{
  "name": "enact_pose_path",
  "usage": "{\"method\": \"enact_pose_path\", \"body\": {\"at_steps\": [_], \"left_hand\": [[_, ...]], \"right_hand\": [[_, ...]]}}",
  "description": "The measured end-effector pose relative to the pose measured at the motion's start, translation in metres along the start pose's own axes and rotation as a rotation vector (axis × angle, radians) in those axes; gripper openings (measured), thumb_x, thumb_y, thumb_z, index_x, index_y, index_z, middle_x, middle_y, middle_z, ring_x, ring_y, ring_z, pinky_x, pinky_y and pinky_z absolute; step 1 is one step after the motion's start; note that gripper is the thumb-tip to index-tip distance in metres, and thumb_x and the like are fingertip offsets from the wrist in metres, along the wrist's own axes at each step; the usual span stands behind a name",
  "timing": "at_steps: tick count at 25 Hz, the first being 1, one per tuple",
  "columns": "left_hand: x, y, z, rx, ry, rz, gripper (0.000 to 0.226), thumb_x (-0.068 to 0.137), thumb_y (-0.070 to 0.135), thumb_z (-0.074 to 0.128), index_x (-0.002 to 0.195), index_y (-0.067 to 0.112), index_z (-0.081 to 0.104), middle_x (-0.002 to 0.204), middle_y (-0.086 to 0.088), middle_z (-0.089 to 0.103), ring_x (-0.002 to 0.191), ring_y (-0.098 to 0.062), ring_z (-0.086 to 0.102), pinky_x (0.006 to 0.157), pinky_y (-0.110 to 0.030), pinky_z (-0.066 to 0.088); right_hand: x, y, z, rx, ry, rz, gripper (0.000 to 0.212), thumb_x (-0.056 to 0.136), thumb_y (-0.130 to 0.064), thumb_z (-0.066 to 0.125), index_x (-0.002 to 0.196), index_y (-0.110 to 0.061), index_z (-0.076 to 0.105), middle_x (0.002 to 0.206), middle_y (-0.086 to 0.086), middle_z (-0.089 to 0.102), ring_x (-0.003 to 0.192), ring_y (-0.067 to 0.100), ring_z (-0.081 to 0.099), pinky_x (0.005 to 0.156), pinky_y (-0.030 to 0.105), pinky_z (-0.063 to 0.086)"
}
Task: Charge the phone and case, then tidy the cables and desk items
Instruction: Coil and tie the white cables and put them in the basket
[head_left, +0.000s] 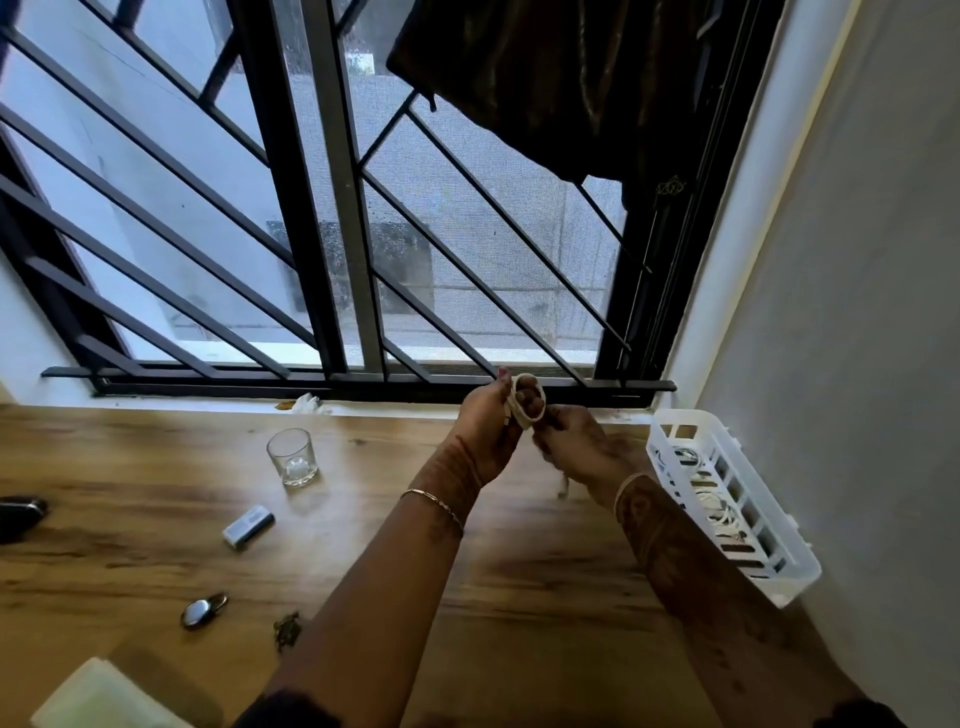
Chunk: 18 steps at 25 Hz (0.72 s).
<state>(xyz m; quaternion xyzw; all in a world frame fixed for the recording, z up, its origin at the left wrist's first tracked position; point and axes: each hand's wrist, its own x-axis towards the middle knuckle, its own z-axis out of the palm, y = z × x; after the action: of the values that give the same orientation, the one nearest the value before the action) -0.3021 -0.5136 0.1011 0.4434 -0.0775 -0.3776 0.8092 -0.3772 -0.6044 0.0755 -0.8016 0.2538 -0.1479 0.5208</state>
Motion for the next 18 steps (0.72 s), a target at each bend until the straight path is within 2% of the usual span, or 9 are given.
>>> {"method": "enact_pose_path", "body": {"at_steps": [2, 4, 6, 8, 10, 12, 14, 16, 18], "left_hand": [[0.006, 0.0, -0.005, 0.056, 0.043, 0.085, 0.035, 0.103, 0.023, 0.035, 0.084, 0.005, 0.057, 0.074, -0.006, 0.054, 0.06, -0.011, 0.058, 0.06, -0.02, 0.051], [0.011, -0.002, -0.011, 0.154, 0.075, 0.173, 0.033, 0.104, 0.021, 0.033, 0.084, 0.005, 0.055, 0.074, -0.005, 0.051, 0.064, -0.014, 0.053, 0.067, -0.023, 0.048], [0.014, -0.007, -0.019, 0.369, 0.088, 0.249, 0.031, 0.103, 0.023, 0.034, 0.091, 0.004, 0.055, 0.076, -0.005, 0.051, 0.069, -0.017, 0.053, 0.074, -0.03, 0.047], [0.015, -0.011, -0.026, 0.607, 0.115, 0.318, 0.03, 0.101, 0.028, 0.04, 0.099, 0.004, 0.057, 0.079, -0.003, 0.057, 0.076, -0.017, 0.057, 0.078, -0.035, 0.048], [0.014, -0.011, -0.03, 0.734, 0.134, 0.377, 0.028, 0.099, 0.032, 0.044, 0.097, 0.007, 0.058, 0.076, 0.002, 0.06, 0.073, -0.012, 0.058, 0.07, -0.026, 0.05], [0.011, -0.007, -0.033, 0.725, 0.13, 0.366, 0.028, 0.099, 0.031, 0.045, 0.099, 0.006, 0.058, 0.077, 0.003, 0.063, 0.068, -0.007, 0.059, 0.055, -0.016, 0.049], [0.008, -0.004, -0.034, 0.671, 0.097, 0.286, 0.027, 0.1, 0.031, 0.044, 0.102, 0.007, 0.057, 0.084, -0.001, 0.067, 0.07, -0.009, 0.062, 0.049, -0.015, 0.049], [0.006, -0.001, -0.038, 0.832, 0.09, 0.262, 0.032, 0.1, 0.036, 0.04, 0.094, 0.011, 0.058, 0.089, -0.006, 0.066, 0.073, -0.014, 0.062, 0.058, -0.024, 0.051], [0.005, 0.003, -0.043, 1.049, 0.036, 0.222, 0.054, 0.099, 0.05, 0.028, 0.084, 0.012, 0.062, 0.085, -0.011, 0.065, 0.073, -0.019, 0.06, 0.072, -0.032, 0.049]], "right_hand": [[-0.006, -0.001, 0.004, 0.006, -0.071, 0.012, 0.02, 0.095, -0.015, 0.049, 0.087, -0.005, 0.065, 0.062, 0.002, 0.062, 0.047, 0.013, 0.056, 0.045, 0.023, 0.044], [-0.011, -0.003, 0.008, 0.007, -0.071, 0.007, 0.015, 0.094, -0.014, 0.053, 0.089, -0.012, 0.066, 0.063, 0.003, 0.067, 0.05, 0.015, 0.063, 0.047, 0.023, 0.048], [-0.015, -0.006, 0.014, 0.016, -0.027, 0.01, 0.015, 0.092, -0.009, 0.052, 0.094, -0.021, 0.062, 0.07, 0.005, 0.071, 0.055, 0.017, 0.066, 0.051, 0.025, 0.049], [-0.018, -0.009, 0.018, 0.058, -0.004, 0.021, 0.016, 0.088, -0.006, 0.053, 0.094, -0.021, 0.057, 0.074, 0.006, 0.072, 0.056, 0.017, 0.066, 0.052, 0.025, 0.049], [-0.02, -0.012, 0.019, 0.076, -0.028, 0.005, 0.012, 0.085, -0.008, 0.056, 0.091, -0.017, 0.062, 0.076, 0.005, 0.073, 0.057, 0.015, 0.065, 0.053, 0.024, 0.05], [-0.023, -0.016, 0.017, 0.072, -0.118, -0.044, 0.012, 0.081, -0.01, 0.061, 0.09, -0.014, 0.069, 0.079, 0.001, 0.074, 0.064, 0.012, 0.067, 0.059, 0.021, 0.052], [-0.025, -0.016, 0.014, 0.029, -0.229, -0.118, 0.019, 0.076, -0.008, 0.068, 0.094, -0.012, 0.071, 0.088, 0.0, 0.074, 0.077, 0.01, 0.069, 0.07, 0.021, 0.054], [-0.027, -0.014, 0.013, 0.004, -0.268, -0.187, 0.026, 0.075, -0.003, 0.072, 0.1, -0.009, 0.07, 0.095, 0.005, 0.073, 0.086, 0.015, 0.071, 0.078, 0.025, 0.056], [-0.025, -0.014, 0.011, -0.024, -0.13, -0.246, 0.015, 0.08, -0.006, 0.071, 0.095, -0.006, 0.071, 0.086, 0.009, 0.074, 0.078, 0.016, 0.071, 0.077, 0.029, 0.057]]}}
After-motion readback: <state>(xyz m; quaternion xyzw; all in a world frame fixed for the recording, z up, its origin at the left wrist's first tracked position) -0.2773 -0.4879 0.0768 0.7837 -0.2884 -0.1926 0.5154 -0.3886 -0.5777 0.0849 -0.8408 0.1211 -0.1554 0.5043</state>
